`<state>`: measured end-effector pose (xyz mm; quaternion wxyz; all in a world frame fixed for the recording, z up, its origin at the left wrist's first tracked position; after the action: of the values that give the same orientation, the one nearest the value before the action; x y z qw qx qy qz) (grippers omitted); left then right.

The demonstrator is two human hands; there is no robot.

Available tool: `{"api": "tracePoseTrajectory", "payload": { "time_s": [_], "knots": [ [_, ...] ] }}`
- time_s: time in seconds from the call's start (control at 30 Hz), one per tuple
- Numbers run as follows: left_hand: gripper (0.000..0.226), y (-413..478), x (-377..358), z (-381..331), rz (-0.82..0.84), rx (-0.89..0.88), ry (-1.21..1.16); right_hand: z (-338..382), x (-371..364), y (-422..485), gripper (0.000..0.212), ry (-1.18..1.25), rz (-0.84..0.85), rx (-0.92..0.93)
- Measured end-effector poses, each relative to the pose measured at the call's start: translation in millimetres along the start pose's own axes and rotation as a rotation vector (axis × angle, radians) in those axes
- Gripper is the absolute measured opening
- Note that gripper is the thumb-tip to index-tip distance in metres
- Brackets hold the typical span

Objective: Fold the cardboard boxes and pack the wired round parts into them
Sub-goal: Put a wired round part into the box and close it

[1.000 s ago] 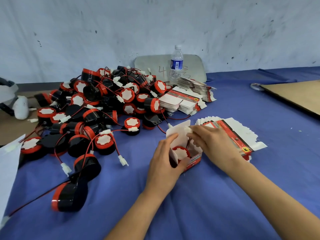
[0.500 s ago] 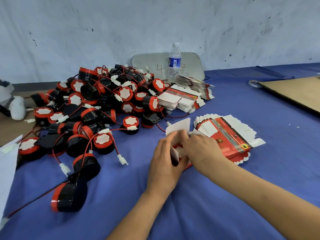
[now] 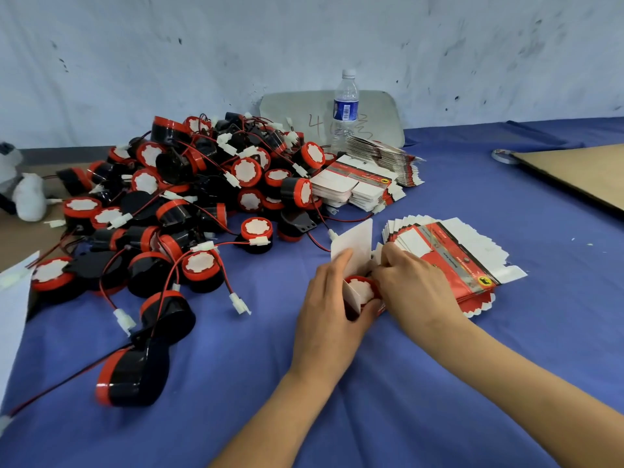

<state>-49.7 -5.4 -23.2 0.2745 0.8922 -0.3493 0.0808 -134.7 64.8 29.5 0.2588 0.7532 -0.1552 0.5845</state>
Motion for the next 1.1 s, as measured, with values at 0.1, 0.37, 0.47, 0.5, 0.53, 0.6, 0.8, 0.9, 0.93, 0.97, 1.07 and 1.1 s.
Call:
{"api": "tracePoseTrajectory", "payload": {
  "time_s": [0.1,0.37,0.47,0.5,0.53,0.6,0.8,0.9,0.93,0.97,1.07,1.1],
  "knots": [
    [0.072,0,2,-1,0.002,0.013,-0.033,4,4,5,0.013,0.081,0.001,-0.004],
    [0.071,0,3,-3,0.002,0.011,-0.037,17,5,6,0.016,-0.173,0.087,0.151],
    [0.072,0,3,1,-0.016,0.025,-0.041,13,0,5,0.026,-0.232,0.098,0.204],
    [0.072,0,3,2,-0.016,0.024,-0.033,13,0,5,0.026,-0.232,0.108,0.219],
    [0.072,1,2,3,-0.013,0.022,-0.025,13,1,5,0.026,-0.217,0.112,0.231],
    [0.074,1,2,4,-0.002,0.023,-0.024,14,3,5,0.025,-0.213,0.134,0.244],
    [0.060,3,0,5,0.144,0.088,-0.322,10,5,11,0.024,-0.163,0.216,0.165],
    [0.048,3,-1,3,0.189,0.130,-0.489,7,7,10,0.026,-0.085,0.206,0.141],
    [0.047,3,-1,1,0.183,0.131,-0.490,6,8,10,0.028,-0.063,0.195,0.132],
    [0.046,4,0,0,0.177,0.128,-0.472,6,8,9,0.030,-0.042,0.191,0.121],
    [0.041,5,-1,1,0.155,0.151,-0.449,3,5,10,0.031,0.073,0.194,0.079],
    [0.043,6,-2,2,0.151,0.184,-0.475,1,4,10,0.030,0.133,0.182,0.063]
  ]
}}
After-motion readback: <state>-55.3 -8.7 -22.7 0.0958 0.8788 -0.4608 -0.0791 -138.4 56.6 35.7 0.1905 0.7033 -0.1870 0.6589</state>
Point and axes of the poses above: each hand's wrist, its own y-axis towards the middle knuckle, its own x-axis out of the back of the hand, z = x × y, the point moved 7 cm from there along y, towards the middle knuckle, and after that the axes turned 12 degrees about -y, right-handed, at the moved point
